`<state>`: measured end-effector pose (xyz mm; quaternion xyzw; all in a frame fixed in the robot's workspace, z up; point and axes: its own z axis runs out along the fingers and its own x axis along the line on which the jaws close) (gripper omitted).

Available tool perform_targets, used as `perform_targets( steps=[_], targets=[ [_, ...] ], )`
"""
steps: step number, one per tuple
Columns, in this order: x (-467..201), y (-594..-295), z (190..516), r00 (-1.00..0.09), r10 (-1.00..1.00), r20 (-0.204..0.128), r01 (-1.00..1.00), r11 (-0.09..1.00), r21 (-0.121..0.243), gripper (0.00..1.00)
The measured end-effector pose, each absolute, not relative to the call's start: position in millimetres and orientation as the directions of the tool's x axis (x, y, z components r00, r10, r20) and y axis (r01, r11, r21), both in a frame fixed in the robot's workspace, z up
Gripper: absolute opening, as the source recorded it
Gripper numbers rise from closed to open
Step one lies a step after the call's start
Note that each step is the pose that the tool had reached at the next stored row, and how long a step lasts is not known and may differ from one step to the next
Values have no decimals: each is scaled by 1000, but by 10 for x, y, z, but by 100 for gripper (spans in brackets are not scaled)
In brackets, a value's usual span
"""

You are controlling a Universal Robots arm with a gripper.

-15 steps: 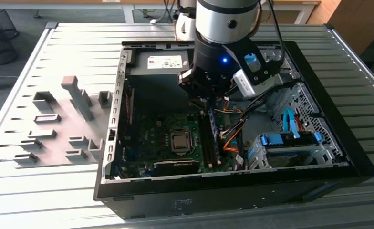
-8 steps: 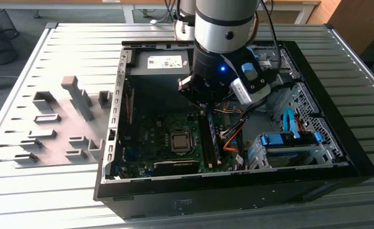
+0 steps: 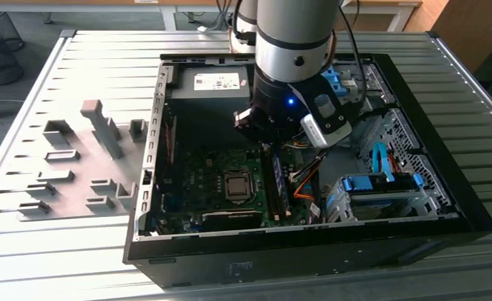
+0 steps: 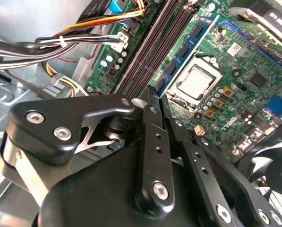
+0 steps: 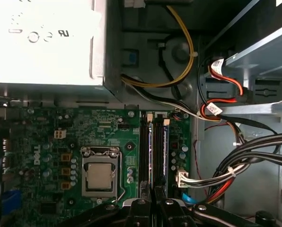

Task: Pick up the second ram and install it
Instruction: 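Insert the second ram into the second slot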

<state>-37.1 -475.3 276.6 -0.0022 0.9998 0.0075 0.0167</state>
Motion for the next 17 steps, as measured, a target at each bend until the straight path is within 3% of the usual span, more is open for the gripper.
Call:
perform_targets(
  steps=[17],
  targets=[
    [-363,-4769,2523,-999,15,-30,15,1000,15,14]
  ],
)
